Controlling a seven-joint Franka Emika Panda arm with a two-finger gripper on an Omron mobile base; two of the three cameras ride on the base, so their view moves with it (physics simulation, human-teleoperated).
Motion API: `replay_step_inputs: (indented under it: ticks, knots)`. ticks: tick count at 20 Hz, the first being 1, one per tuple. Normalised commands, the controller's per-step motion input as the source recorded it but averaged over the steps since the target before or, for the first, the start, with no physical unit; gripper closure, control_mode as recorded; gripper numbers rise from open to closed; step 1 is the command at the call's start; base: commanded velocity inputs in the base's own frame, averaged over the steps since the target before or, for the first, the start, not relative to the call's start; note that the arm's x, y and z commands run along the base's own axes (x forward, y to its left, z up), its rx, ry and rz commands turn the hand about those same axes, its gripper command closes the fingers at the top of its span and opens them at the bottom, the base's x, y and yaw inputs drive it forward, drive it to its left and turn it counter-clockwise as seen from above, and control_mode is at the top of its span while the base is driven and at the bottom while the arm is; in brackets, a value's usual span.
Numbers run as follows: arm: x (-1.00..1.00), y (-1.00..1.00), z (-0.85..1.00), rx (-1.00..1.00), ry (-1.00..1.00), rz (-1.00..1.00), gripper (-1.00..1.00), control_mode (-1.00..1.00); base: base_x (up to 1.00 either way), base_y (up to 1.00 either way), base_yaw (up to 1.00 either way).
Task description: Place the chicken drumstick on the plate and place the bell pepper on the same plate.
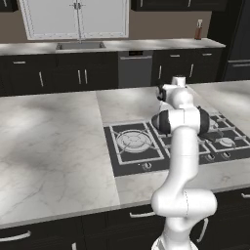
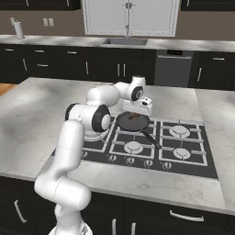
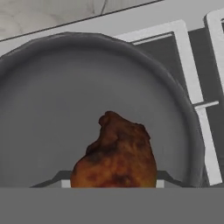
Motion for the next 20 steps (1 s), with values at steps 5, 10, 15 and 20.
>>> replay_step_inputs:
  ticks: [5,10,15,20]
  knots:
    - [-0.95,-0.04,0.62,0.0,0.0,0.0,1.0,-1.0,0.0,0.0,0.0]
    - [-0.87,0.12,0.63,-0.03,0.0,0.0,1.0,-1.0,0.0,0.0,0.0]
    - [-0.67,0.31,0.54,-0.01,-0.01,0.07,1.0,-1.0,0.0,0.0,0.0]
    - [-0.72,0.46,0.46,-0.02,0.0,0.12,1.0,-1.0,0.0,0.0,0.0]
